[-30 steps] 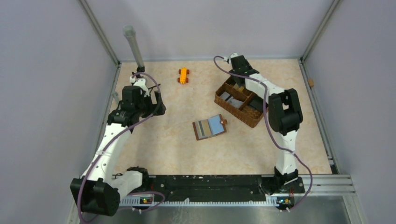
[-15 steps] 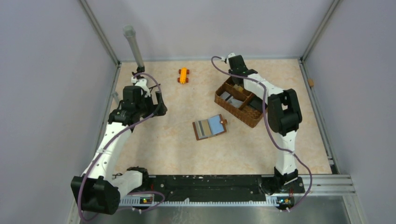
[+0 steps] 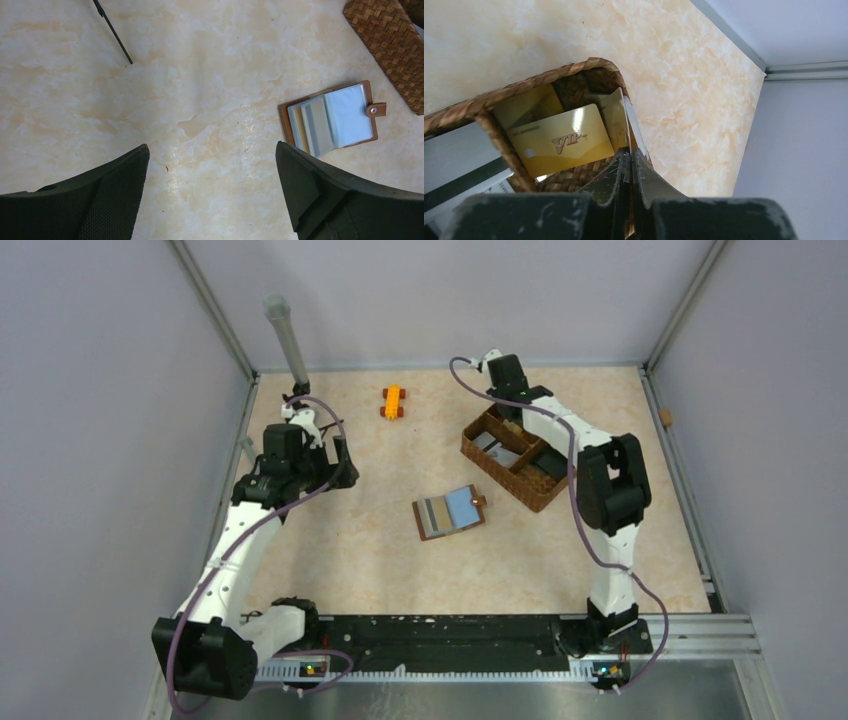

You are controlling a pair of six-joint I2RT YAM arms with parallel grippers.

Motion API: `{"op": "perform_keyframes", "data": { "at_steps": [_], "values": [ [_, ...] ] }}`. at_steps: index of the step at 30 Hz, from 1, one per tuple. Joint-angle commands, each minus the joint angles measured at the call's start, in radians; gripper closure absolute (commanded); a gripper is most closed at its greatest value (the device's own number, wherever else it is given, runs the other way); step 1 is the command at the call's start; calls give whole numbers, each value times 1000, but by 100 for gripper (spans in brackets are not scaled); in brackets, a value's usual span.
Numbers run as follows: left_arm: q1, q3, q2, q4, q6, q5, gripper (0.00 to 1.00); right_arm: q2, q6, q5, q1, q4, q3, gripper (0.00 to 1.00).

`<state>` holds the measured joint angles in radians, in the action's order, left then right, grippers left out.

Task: Put the credit cards into the card holder
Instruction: Pick up the credit card from the storage box.

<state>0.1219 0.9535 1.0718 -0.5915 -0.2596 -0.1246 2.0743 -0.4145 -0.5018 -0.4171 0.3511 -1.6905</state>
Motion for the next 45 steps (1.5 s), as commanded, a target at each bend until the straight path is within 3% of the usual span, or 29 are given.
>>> {"op": "perform_keyframes", "data": {
  "at_steps": [1,11,15,21,25,28,33,35,37,41,42,43,45],
  "values": [
    [-5,-5,-11,25,0,-29,1,-108,24,27,-10,8,-53,100],
    [-1,-31,-24,92,-4,-303,1,-314,184,263,-28,203,-41,100],
    [36,-75,-46,198,-106,-406,3,-482,266,481,-37,248,54,100],
    [171,-169,-99,431,-218,-518,3,-687,344,1005,-47,260,259,100],
    [298,-169,-73,482,-212,-595,3,-756,364,1315,-97,260,375,100],
    [362,-181,-62,523,-212,-645,3,-777,368,1454,-146,260,435,100],
    [434,-190,-51,536,-192,-694,4,-759,332,1522,-209,300,450,100],
    [451,-193,-42,530,-185,-712,13,-754,334,1545,-212,286,451,100],
    [461,-195,-39,531,-184,-743,33,-750,336,1552,-212,276,448,100],
    [468,-221,-58,578,-208,-777,85,-737,368,1520,-212,236,446,100],
    [469,-228,-67,583,-218,-770,96,-738,396,1502,-211,206,457,90],
    [469,-239,-79,618,-229,-756,100,-741,446,1480,-212,161,476,77],
    [468,-276,-108,687,-270,-712,100,-754,533,1451,-212,53,532,53]
  ]
}}
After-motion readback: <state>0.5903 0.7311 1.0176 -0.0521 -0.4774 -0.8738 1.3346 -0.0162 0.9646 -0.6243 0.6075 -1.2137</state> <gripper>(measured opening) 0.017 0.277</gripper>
